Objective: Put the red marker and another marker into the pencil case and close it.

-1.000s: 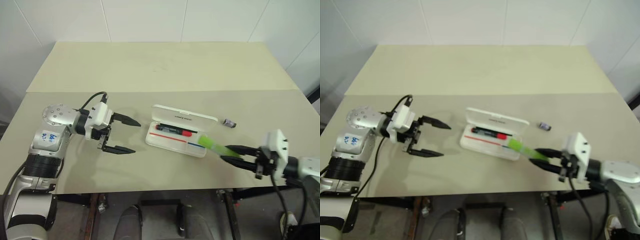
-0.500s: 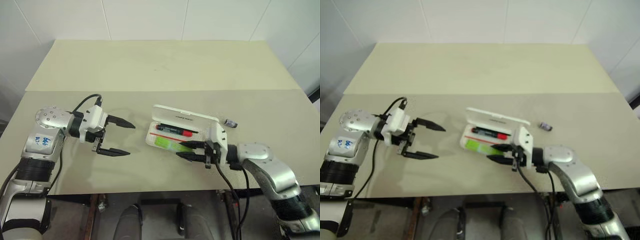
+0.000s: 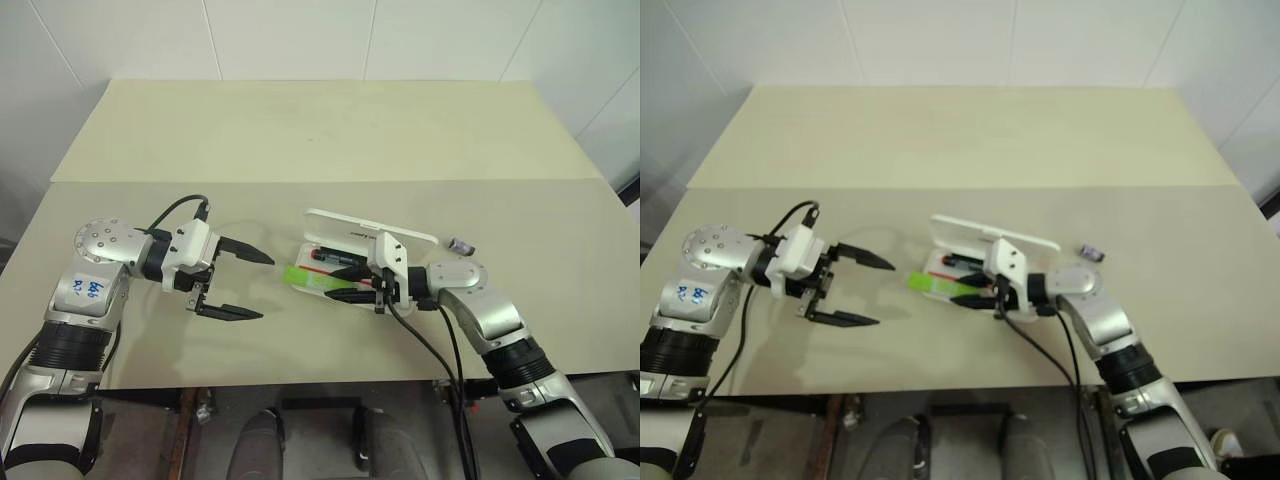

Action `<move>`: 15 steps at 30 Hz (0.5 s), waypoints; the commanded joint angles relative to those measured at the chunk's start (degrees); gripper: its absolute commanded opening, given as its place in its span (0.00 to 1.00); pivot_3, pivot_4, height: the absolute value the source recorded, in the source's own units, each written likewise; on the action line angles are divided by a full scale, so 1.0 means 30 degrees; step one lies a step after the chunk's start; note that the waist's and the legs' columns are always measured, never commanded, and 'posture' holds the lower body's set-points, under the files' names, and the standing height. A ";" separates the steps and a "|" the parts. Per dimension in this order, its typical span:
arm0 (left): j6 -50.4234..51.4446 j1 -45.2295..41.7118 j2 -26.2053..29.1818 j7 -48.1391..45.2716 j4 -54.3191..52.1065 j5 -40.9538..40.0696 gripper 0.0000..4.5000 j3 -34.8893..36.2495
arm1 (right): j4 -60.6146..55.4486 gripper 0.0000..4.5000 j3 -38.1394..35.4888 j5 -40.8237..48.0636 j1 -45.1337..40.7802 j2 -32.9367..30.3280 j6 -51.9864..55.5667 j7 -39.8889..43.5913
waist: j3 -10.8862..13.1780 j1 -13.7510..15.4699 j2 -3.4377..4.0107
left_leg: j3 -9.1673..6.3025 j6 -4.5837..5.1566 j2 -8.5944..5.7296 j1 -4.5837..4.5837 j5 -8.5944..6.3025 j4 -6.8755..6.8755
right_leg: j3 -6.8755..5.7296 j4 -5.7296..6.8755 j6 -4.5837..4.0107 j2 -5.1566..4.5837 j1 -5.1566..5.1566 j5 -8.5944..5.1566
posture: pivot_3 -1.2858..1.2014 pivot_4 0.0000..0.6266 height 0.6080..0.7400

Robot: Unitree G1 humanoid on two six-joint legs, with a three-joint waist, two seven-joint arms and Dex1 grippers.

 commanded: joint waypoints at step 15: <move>0.0056 -0.0027 -0.0161 0.0145 -0.0601 -0.0191 1.00 0.0242 | -0.1072 0.99 -0.0882 0.0363 -0.0169 0.0323 -0.0159 0.0154 | 0.0000 -0.0026 0.0000 | -0.0001 -0.0009 0.0001 0.0008 0.0003 -0.0005 | 0.0001 0.0013 -0.0002 -0.0001 -0.0005 -0.0001 | 0.52 0.24 1.00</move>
